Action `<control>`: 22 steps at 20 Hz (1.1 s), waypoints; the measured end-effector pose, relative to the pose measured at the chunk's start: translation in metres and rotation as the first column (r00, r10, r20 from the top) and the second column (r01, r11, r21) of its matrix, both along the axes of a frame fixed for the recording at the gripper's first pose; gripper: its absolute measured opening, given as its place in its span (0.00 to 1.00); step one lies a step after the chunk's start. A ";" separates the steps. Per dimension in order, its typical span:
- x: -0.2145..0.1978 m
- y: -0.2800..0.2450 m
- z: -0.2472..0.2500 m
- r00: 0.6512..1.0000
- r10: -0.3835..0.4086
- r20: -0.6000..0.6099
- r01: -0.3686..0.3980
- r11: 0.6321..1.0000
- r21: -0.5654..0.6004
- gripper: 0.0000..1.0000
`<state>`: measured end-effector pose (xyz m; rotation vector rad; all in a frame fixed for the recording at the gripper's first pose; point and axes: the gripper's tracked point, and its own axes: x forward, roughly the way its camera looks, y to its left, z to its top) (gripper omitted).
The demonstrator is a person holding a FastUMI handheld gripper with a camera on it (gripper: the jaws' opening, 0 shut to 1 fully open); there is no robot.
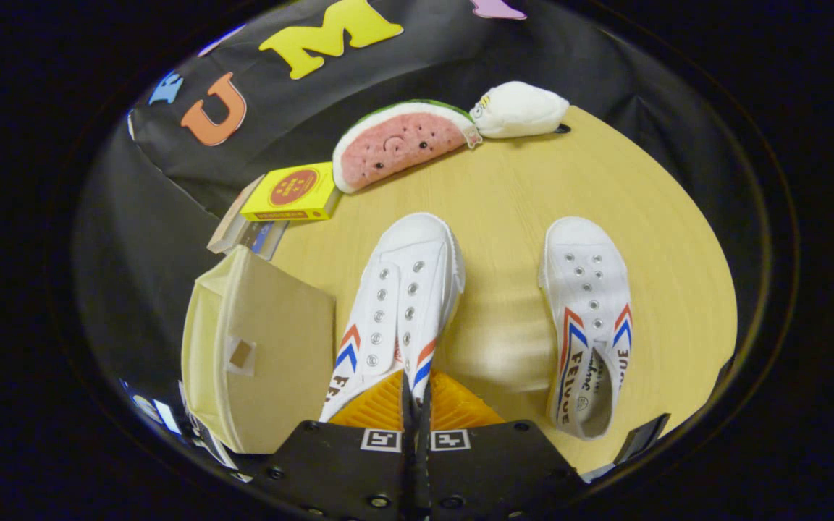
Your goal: Open the storage box then place both shoes into the box .Put the left shoe in first, then the right shoe, with the right side of both shoes facing outward in a uniform manner.
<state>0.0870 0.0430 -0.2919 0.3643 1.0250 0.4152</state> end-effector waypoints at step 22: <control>-0.094 0.237 0.093 0.986 0.144 0.084 -0.140 0.988 -0.062 0.00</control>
